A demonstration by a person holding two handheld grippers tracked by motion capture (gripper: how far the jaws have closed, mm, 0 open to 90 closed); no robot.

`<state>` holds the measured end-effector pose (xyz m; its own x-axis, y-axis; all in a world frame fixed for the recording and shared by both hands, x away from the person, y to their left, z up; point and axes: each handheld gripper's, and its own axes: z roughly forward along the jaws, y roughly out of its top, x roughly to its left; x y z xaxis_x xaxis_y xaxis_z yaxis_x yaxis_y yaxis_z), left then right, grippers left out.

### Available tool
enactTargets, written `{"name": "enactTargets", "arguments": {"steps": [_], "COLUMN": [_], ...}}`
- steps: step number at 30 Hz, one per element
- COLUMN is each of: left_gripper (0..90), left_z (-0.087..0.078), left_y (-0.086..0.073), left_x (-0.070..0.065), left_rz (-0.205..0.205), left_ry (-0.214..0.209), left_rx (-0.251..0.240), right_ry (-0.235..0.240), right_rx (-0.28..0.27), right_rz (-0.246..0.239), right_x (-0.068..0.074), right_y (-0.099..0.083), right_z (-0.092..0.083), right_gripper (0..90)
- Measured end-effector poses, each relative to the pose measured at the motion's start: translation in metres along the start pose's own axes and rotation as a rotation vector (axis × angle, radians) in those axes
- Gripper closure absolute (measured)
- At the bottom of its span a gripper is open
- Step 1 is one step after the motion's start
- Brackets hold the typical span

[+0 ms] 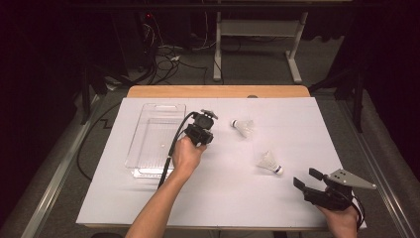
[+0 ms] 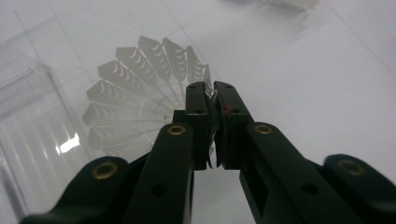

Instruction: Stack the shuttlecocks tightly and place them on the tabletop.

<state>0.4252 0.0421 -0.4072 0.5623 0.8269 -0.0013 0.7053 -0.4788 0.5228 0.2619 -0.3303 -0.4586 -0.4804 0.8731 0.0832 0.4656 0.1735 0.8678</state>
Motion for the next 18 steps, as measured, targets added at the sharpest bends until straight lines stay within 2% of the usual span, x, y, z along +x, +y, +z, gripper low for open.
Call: {"name": "enactTargets", "arguments": {"steps": [5,9,18], "left_gripper": [78.8,78.7,88.3], "left_z": [-0.0002,-0.0013,0.0005], "left_y": [0.0017,0.002,0.0031], "left_x": [-0.0038,-0.0064,-0.0086], "left_rz": [0.003,-0.004,-0.015], "left_ry": [-0.027,-0.045,-0.078], "left_rx": [-0.042,-0.059,-0.072], "right_ry": [0.0,0.0,-0.001], "right_rx": [-0.001,0.0,-0.001], "right_rz": [0.001,-0.001,0.001], "right_x": [0.0001,0.0001,0.0003], "right_y": [-0.0001,-0.0001,-0.0002], "right_z": [-0.0002,-0.0003,-0.0004], "right_gripper": [28.9,28.9,28.9]}}
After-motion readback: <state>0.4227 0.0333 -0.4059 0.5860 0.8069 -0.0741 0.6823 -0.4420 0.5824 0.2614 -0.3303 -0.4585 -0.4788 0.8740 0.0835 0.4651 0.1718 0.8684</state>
